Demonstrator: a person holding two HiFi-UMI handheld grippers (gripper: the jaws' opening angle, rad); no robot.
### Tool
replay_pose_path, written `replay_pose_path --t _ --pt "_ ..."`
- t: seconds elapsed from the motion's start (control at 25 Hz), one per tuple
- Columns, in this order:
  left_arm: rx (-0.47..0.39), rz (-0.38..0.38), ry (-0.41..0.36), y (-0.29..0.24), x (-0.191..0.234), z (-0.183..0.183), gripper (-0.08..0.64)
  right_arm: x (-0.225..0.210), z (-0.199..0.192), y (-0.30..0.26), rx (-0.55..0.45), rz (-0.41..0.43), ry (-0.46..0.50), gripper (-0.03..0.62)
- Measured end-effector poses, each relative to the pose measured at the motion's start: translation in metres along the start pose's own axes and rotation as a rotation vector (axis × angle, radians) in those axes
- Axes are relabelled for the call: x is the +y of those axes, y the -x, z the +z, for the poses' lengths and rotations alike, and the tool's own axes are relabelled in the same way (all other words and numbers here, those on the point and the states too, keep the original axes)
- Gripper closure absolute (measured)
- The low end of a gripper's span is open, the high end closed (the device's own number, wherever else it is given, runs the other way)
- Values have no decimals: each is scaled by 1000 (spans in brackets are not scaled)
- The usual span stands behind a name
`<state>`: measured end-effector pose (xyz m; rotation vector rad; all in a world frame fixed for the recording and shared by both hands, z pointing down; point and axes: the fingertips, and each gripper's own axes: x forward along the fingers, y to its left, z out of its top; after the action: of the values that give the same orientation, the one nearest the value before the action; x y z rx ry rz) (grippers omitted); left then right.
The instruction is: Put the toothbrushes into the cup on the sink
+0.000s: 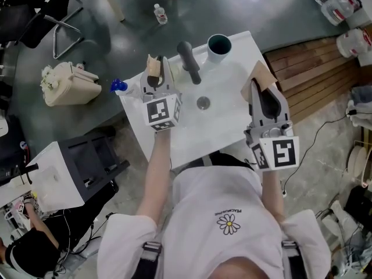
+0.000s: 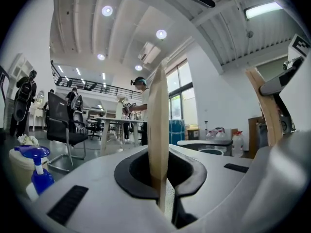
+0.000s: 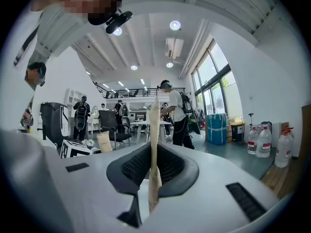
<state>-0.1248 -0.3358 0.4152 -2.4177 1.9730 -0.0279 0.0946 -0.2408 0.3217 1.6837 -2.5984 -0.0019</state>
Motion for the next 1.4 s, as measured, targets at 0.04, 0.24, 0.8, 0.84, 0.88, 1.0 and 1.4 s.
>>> replay_pose_path --t 0.04,0.24,0.8,0.84,0.88,1.0,1.4 --pt "6 2 -3 0 1 -3 545 0 -1 -2 2 2 -1 566" --pt "18 -5 -22 -1 1 -6 543 4 -4 -6 9 11 -9 566" --pt "-35 -9 -51 5 8 25 322 19 3 -9 -11 40 -11 566" --pt "-40 -8 -55 6 9 30 322 20 4 -8 -14 42 -10 566" --pt "-46 -6 -63 8 9 35 319 22 6 -7 -18 44 -10 566" --pt "-76 -6 -103 14 7 54 313 25 11 -4 -35 52 -12 566" --pt "-172 8 -147 53 -8 121 311 33 25 12 -82 58 -15 566"
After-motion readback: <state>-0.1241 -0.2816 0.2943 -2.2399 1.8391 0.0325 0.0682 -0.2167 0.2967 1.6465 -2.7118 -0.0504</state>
